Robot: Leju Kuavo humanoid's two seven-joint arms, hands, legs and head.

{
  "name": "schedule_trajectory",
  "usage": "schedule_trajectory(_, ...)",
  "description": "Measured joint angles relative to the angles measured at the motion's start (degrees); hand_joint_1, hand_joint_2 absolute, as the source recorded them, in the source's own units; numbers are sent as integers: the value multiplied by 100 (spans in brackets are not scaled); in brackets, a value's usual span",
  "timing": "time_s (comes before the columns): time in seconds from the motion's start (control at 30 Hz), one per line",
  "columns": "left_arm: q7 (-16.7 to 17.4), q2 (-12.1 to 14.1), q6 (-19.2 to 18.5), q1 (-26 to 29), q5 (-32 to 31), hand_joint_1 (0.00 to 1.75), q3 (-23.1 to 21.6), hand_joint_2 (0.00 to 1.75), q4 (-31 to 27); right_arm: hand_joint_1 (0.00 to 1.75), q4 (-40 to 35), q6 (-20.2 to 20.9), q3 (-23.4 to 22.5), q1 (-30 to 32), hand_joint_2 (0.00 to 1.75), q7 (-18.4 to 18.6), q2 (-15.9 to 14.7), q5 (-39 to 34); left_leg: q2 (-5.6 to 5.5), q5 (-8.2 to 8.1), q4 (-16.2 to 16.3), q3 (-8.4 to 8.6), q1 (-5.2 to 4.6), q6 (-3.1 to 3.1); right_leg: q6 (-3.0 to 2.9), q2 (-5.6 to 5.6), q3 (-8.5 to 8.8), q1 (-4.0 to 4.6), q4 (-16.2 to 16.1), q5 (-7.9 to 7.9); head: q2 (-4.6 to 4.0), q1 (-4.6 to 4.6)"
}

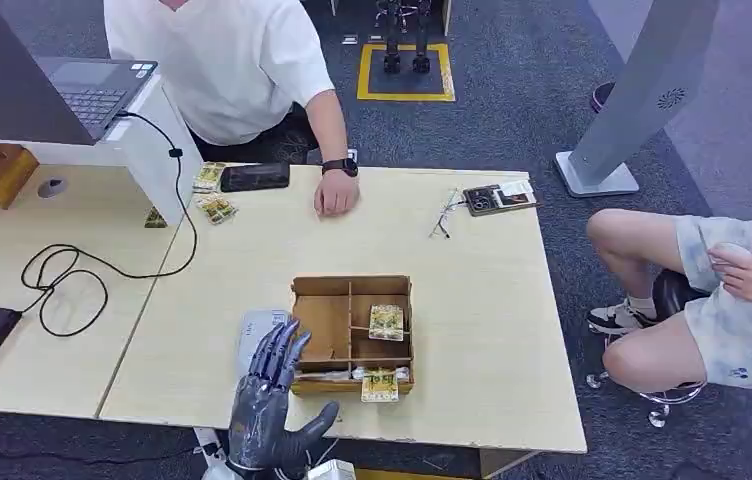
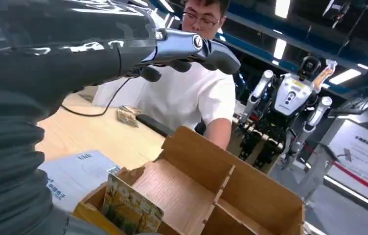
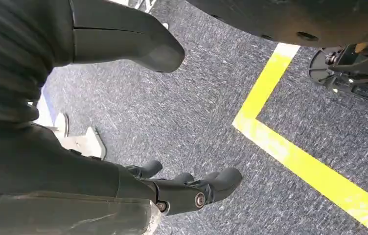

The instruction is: Pass the card to the sensor for recognition and then transmit it.

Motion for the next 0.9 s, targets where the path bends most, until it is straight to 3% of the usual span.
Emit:
schedule_trajectory(0.4, 1084, 39, 0, -290, -944, 0, -221, 175, 443, 0, 0, 9, 0, -3, 175, 17, -9, 7, 1, 0, 0, 0, 0, 0, 0, 0, 0, 0, 0, 0, 0, 0)
schedule_trajectory(0.9, 1134, 39, 0, -342, -987, 0, -271, 175, 531, 0, 0, 15, 0, -3, 175, 17, -24, 7, 0, 0, 0, 0, 0, 0, 0, 0, 0, 0, 0, 0, 0, 0)
